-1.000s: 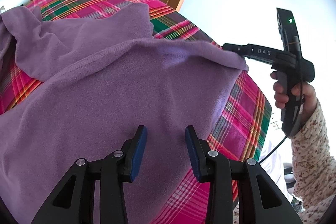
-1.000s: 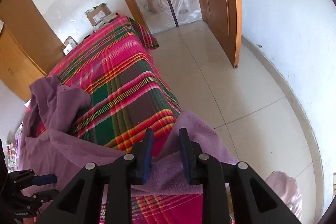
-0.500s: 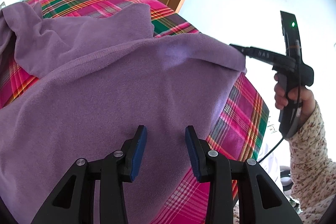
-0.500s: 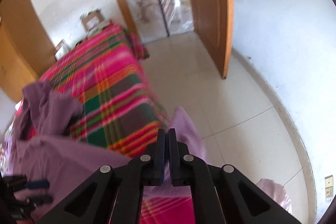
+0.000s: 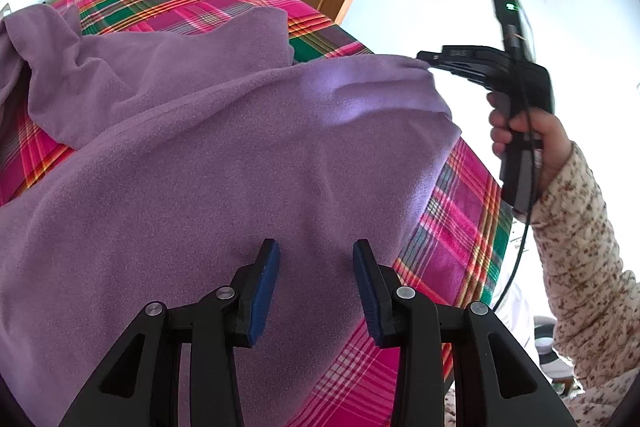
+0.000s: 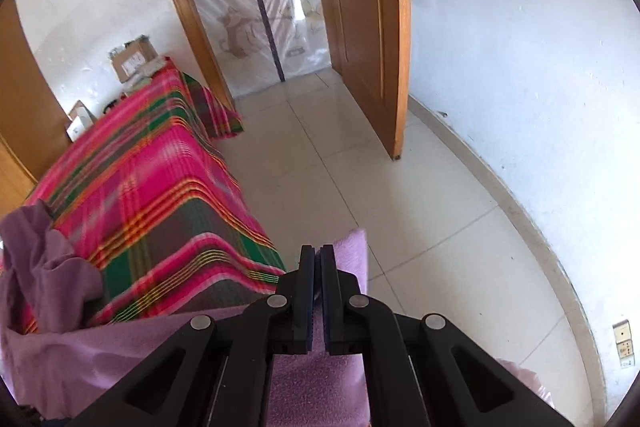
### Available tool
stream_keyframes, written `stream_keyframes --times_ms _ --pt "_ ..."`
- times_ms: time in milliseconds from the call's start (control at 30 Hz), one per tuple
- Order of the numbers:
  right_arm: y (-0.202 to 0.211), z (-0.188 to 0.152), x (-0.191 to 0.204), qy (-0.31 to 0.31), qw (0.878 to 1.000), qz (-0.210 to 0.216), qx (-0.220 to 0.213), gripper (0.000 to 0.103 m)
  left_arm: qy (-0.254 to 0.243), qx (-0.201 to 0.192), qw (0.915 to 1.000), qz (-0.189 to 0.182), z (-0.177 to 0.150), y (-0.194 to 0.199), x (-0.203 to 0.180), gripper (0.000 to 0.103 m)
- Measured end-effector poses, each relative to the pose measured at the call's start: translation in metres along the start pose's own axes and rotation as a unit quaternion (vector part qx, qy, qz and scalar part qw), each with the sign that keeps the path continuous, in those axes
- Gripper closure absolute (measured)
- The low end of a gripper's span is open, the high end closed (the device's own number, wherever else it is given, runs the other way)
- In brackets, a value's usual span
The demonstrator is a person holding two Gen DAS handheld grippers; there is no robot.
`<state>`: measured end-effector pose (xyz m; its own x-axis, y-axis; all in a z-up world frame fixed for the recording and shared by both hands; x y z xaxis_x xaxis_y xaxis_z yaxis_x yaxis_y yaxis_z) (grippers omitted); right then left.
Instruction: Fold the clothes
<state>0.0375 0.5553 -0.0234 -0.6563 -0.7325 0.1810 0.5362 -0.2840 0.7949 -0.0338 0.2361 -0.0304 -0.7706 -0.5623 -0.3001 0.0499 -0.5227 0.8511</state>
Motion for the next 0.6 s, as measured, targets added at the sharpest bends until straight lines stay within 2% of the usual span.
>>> stream_keyframes --times_ms 267,367,433,600 --pt "-0.024 -0.012 0.002 -0.003 0.998 -0.010 0.054 0.099 0.012 -0.004 0.9999 -0.003 0.001 0.006 0.007 0.063" --pt "-0.013 -0.010 0.007 0.007 0.999 -0.014 0.041 0.098 0.022 -0.020 0.9995 0.006 0.001 0.020 0.016 0.063" --pt "0.001 -0.004 0.014 0.020 0.999 -0.014 0.022 0.087 0.031 -0.033 0.9988 0.017 0.000 0.032 0.024 0.063" --pt "0.047 0.016 0.052 0.060 0.998 0.019 -0.029 0.084 0.052 -0.076 0.9923 0.083 -0.008 0.093 0.066 0.063"
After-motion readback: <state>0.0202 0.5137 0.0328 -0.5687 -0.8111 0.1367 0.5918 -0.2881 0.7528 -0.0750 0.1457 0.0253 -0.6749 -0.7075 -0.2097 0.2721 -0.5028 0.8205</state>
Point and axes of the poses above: each gripper's, at about its wrist camera, not at the fingertips, and y roughly against the way its jaws point, x to its left, z to its top, the point moved 6 cm from there along -y, roughly the way its jaws point, and after that the axes turned 3 degrees about z, right-handed, at the moved point
